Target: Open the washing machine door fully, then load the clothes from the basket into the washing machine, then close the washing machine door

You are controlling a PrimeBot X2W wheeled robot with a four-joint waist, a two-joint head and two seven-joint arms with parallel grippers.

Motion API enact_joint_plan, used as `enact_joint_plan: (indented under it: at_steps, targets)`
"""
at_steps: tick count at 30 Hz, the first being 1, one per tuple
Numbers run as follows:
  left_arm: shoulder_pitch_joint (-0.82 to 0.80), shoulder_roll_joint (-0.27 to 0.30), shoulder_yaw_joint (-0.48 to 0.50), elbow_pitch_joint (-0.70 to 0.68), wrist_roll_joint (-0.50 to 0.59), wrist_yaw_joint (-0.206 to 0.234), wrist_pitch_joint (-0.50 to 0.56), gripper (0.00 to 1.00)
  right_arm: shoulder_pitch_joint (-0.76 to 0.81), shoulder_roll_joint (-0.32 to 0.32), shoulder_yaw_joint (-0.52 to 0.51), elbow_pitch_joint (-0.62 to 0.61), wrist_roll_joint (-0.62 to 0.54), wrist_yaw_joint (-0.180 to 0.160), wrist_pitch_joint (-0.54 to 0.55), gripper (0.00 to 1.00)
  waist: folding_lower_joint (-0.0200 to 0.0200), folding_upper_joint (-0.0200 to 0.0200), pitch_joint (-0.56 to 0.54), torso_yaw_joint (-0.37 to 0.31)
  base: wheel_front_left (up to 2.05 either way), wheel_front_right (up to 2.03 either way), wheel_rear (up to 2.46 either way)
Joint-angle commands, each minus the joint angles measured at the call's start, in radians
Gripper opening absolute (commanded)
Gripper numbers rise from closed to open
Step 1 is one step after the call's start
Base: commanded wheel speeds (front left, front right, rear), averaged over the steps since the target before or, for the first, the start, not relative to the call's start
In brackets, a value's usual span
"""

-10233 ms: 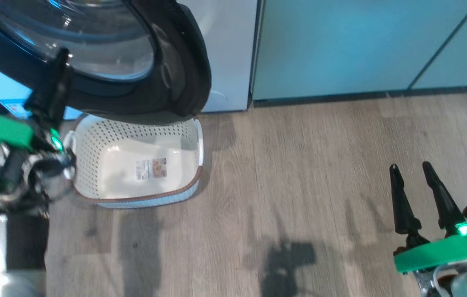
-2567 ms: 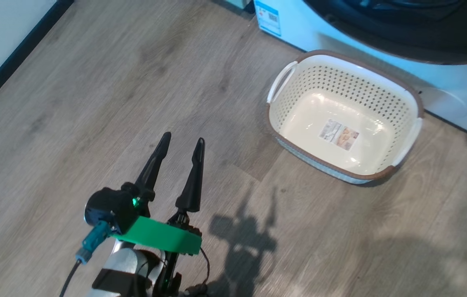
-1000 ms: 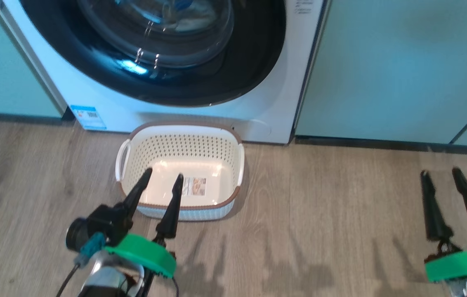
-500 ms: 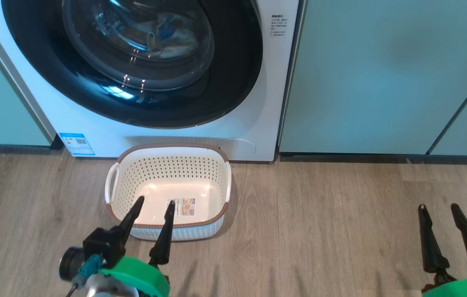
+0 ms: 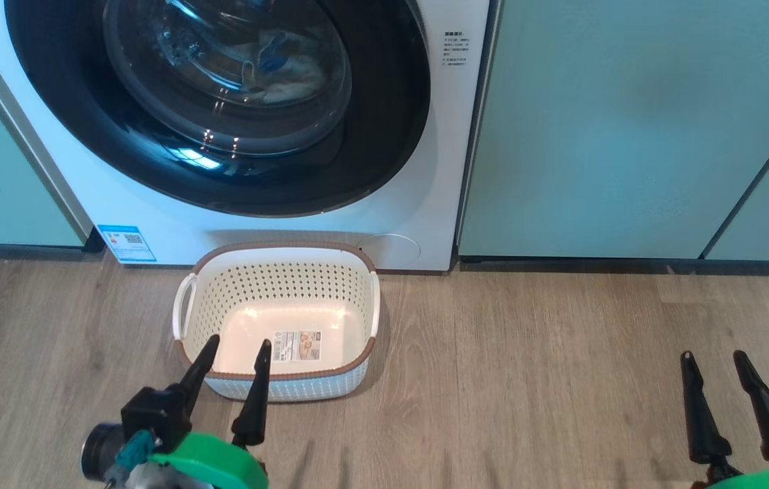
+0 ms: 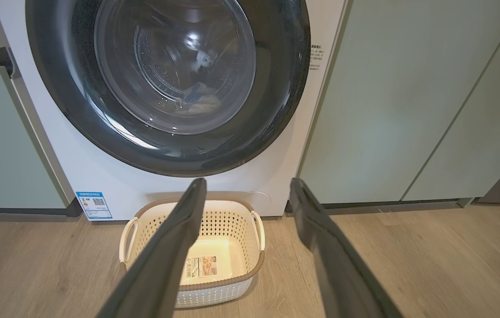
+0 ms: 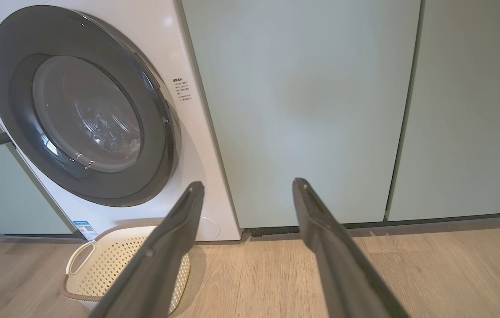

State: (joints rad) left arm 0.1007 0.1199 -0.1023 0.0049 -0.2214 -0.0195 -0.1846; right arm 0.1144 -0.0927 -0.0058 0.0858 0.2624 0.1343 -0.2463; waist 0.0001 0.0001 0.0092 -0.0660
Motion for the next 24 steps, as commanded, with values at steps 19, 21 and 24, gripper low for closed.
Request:
enact_joint_plan:
  at_steps: [19,21,24]
  targets:
    - [-0.034,0.024,0.027,-0.040,-0.021,0.020,-0.003,1.00,-0.030,-0.005,0.013,-0.031,-0.006,-0.004,-0.004,1.00,-0.0001,-0.0001,0.011,-0.005,0.00,0.00,0.00]
    - [-0.035,0.024,0.025,-0.040,-0.022,0.021,-0.004,1.00,-0.031,-0.006,0.013,-0.031,-0.006,-0.004,-0.004,1.00,-0.0001,-0.0001,0.013,-0.004,0.00,0.00,0.00]
    - [-0.035,0.023,0.022,-0.040,-0.023,0.023,-0.005,1.00,-0.031,-0.004,0.013,-0.033,-0.007,-0.004,-0.004,1.00,-0.0001,-0.0001,0.015,-0.004,0.00,0.00,0.00]
